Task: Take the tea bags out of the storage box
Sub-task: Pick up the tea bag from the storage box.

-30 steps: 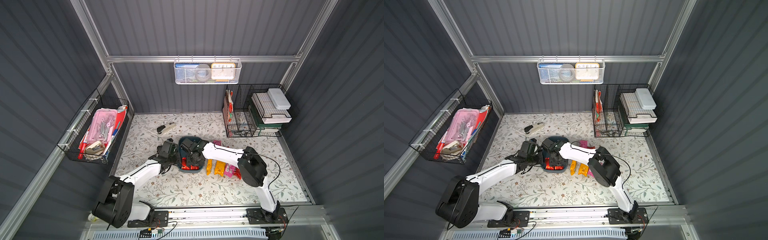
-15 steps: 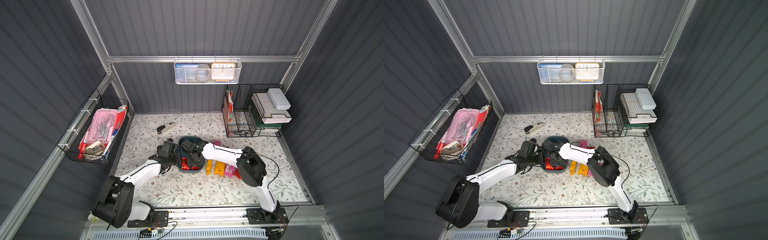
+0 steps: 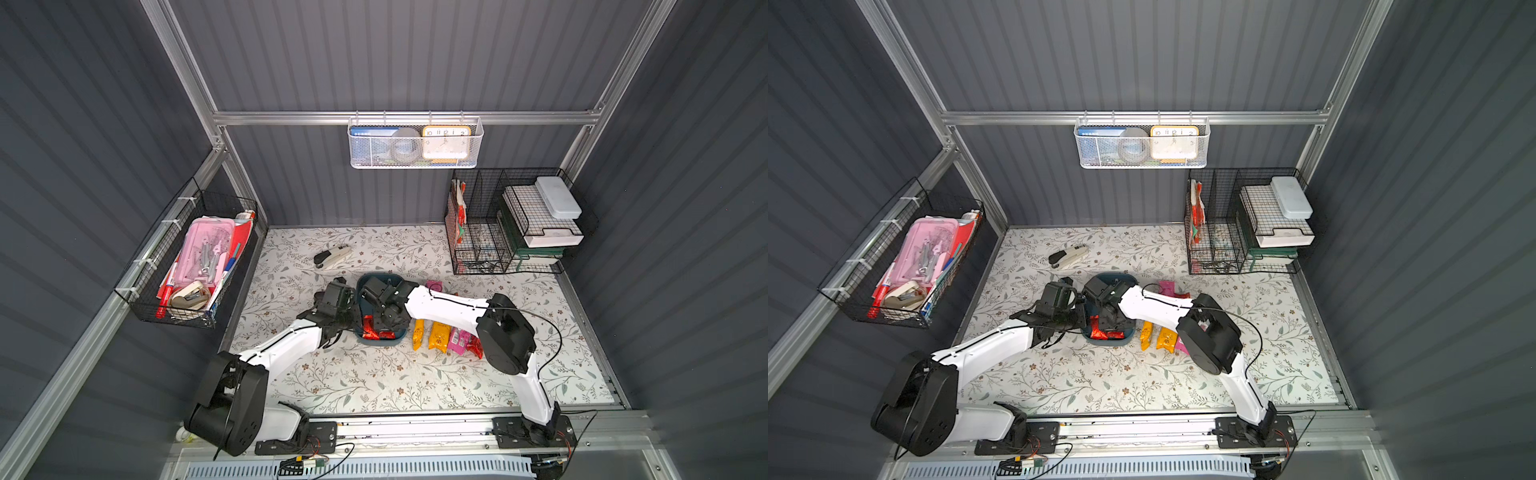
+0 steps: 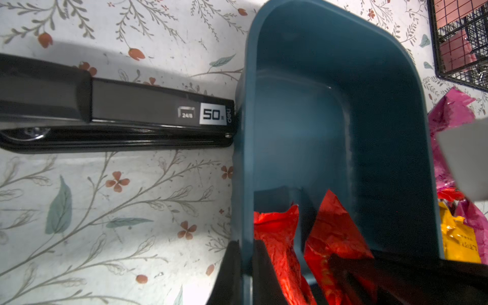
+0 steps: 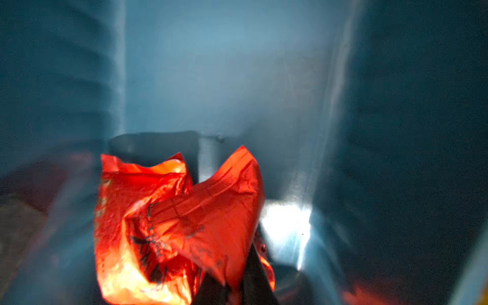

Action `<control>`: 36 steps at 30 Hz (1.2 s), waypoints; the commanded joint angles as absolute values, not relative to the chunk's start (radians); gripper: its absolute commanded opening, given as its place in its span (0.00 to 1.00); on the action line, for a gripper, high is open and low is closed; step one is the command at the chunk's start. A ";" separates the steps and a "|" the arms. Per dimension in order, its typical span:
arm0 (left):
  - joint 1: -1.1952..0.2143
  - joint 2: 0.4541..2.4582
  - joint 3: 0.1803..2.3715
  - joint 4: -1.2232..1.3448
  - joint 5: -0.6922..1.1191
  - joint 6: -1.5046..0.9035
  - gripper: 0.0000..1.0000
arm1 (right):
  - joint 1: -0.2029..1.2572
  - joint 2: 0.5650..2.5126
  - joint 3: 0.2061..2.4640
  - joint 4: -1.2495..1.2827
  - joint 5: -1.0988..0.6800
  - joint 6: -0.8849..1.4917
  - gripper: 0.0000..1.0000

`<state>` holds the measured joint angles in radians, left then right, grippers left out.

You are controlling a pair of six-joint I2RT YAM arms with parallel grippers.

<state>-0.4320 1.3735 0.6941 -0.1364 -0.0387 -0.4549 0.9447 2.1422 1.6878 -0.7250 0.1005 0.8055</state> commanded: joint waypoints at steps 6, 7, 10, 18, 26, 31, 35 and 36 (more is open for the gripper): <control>-0.431 1.369 0.698 -0.143 -0.044 -0.461 0.00 | 0.951 2.028 1.644 -0.720 0.126 0.813 0.04; -0.431 1.368 0.698 -0.143 -0.044 -0.460 0.00 | 0.951 2.017 1.639 -0.717 0.128 0.813 0.04; -0.430 1.371 0.701 -0.143 -0.046 -0.460 0.00 | 0.951 1.983 1.615 -0.698 0.136 0.813 0.04; -0.431 1.377 0.709 -0.142 -0.047 -0.460 0.00 | 0.951 1.930 1.555 -0.654 0.146 0.816 0.04; -0.431 1.376 0.717 -0.144 -0.055 -0.454 0.00 | 0.944 1.838 1.458 -0.589 0.206 0.825 0.05; -0.431 1.378 0.722 -0.141 -0.055 -0.453 0.00 | 0.899 1.739 1.368 -0.569 0.235 0.831 0.05; -0.431 1.378 0.717 -0.137 -0.051 -0.455 0.00 | 0.832 1.672 1.302 -0.599 0.273 0.828 0.06; -0.431 1.377 0.715 -0.135 -0.049 -0.456 0.00 | 0.808 1.654 1.282 -0.614 0.277 0.826 0.06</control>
